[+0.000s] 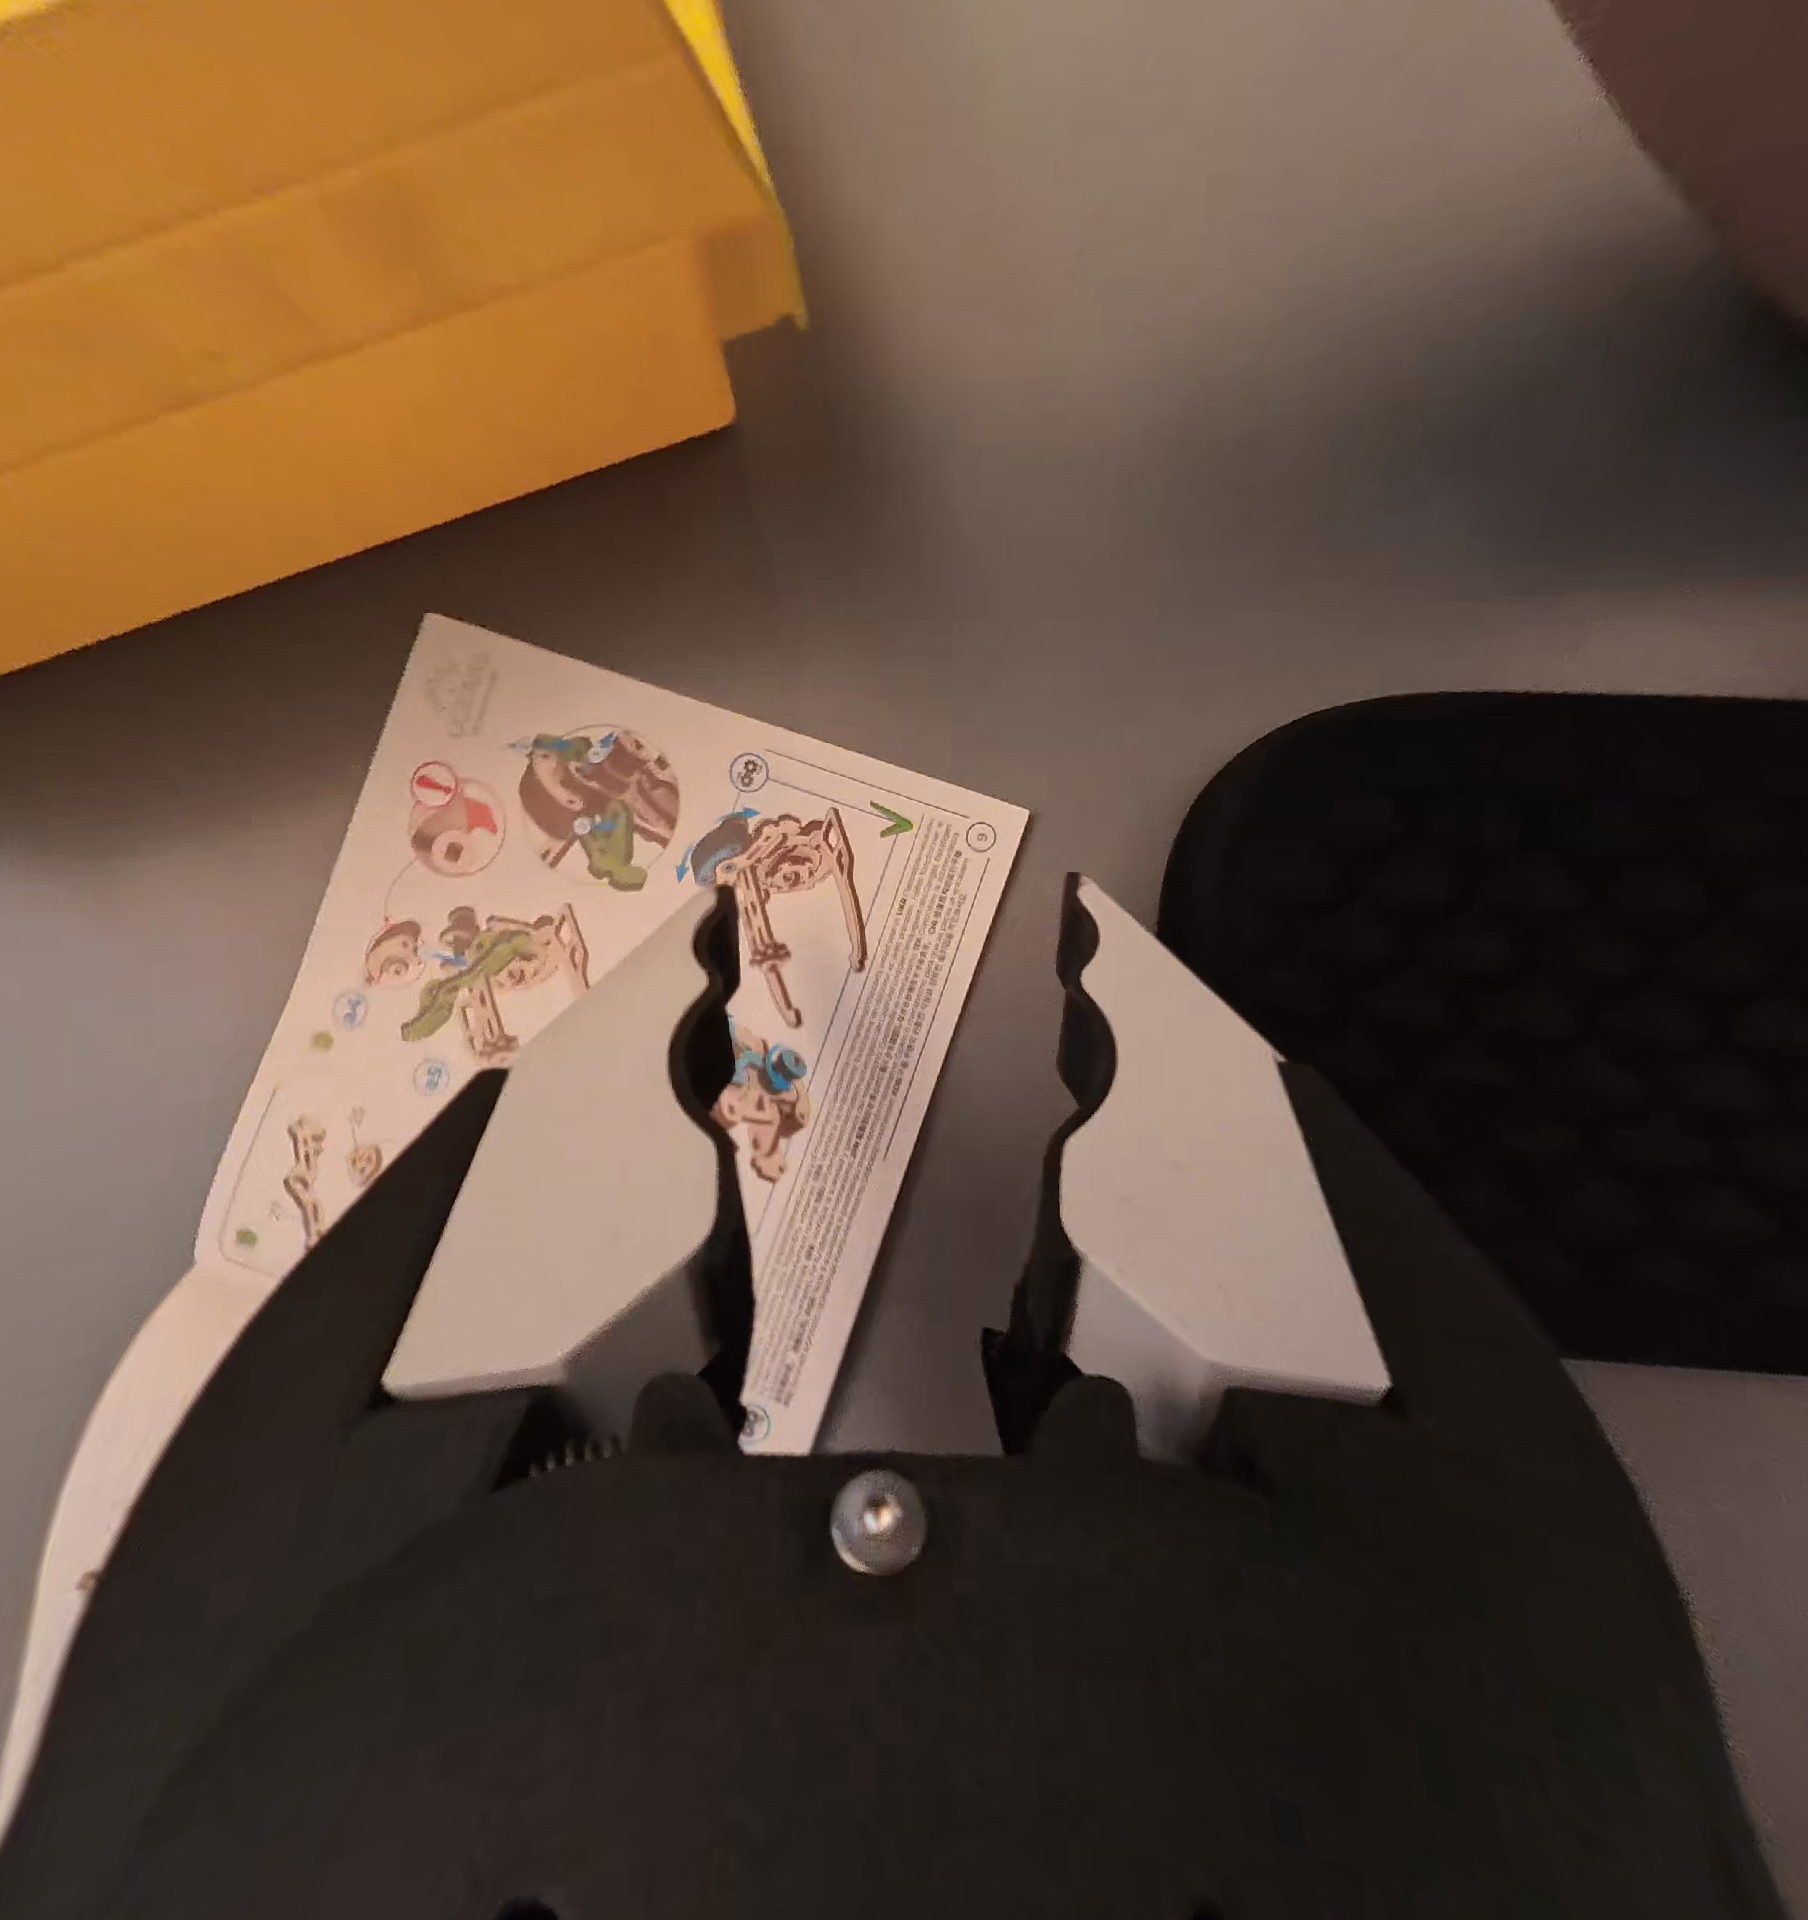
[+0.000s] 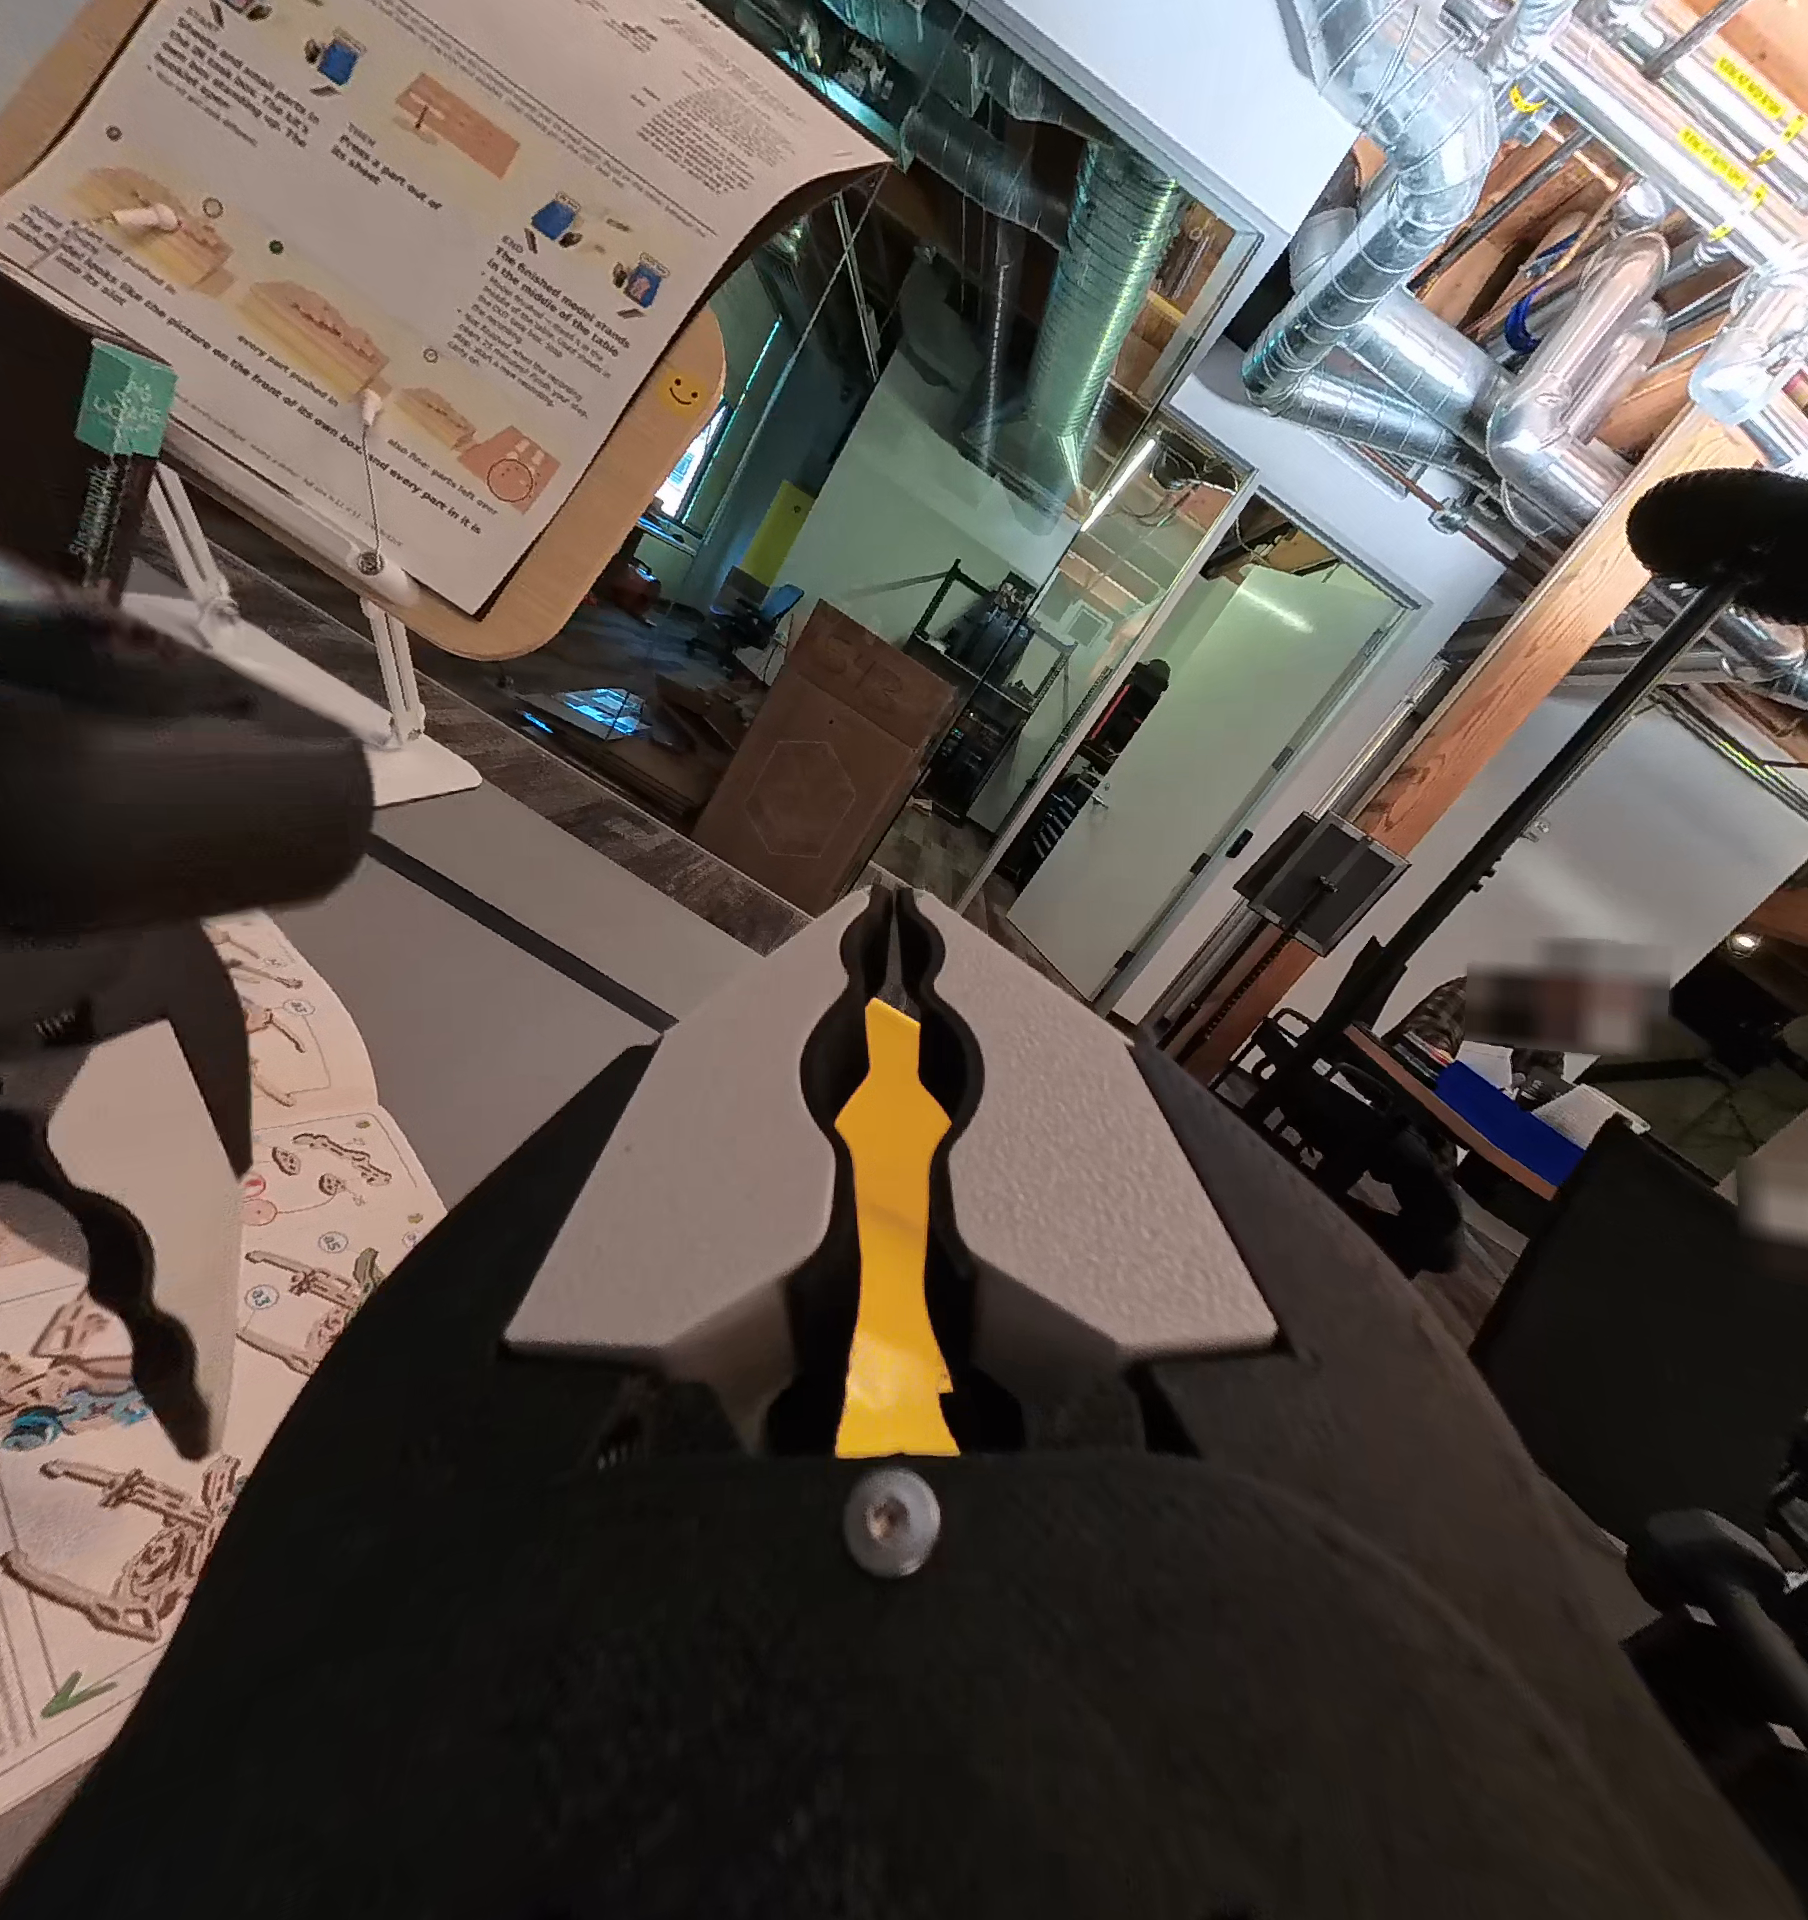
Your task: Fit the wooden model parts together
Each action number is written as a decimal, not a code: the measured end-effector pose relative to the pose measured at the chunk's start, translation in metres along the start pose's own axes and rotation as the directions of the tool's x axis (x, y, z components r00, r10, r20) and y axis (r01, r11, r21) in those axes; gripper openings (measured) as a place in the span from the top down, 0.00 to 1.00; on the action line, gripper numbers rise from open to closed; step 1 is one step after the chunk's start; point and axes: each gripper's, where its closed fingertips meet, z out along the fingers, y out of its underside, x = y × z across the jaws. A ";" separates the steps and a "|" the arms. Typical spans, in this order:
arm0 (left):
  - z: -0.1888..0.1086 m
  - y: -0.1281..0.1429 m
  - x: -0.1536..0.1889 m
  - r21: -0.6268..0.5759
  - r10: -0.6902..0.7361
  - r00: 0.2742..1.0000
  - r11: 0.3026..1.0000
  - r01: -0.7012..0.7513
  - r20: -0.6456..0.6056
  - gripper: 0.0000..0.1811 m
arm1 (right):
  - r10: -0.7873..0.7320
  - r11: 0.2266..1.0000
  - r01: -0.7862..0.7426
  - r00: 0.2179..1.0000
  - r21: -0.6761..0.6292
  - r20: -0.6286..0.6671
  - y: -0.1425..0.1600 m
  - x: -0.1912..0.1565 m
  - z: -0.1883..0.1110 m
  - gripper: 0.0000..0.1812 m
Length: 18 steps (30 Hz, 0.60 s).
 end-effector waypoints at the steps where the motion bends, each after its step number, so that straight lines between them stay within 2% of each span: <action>1: 0.004 0.001 -0.001 -0.012 0.027 1.000 1.000 -0.027 0.013 0.67 | 0.001 1.000 -0.001 1.000 -0.001 0.001 0.000 0.000 0.000 1.00; 4: 0.015 0.007 0.001 -0.030 0.070 0.997 0.997 -0.070 0.019 0.67 | 0.009 1.000 -0.009 1.000 -0.003 0.005 0.001 0.000 0.001 1.00; 7: 0.016 0.008 -0.002 -0.009 0.039 0.999 0.999 -0.039 0.003 0.75 | 0.010 1.000 -0.010 1.000 -0.004 0.009 0.001 -0.001 0.001 1.00; 18: 0.007 0.011 0.003 0.038 -0.157 0.968 0.985 0.168 -0.197 0.81 | -0.003 1.000 0.003 1.000 -0.007 0.015 -0.001 -0.004 0.001 1.00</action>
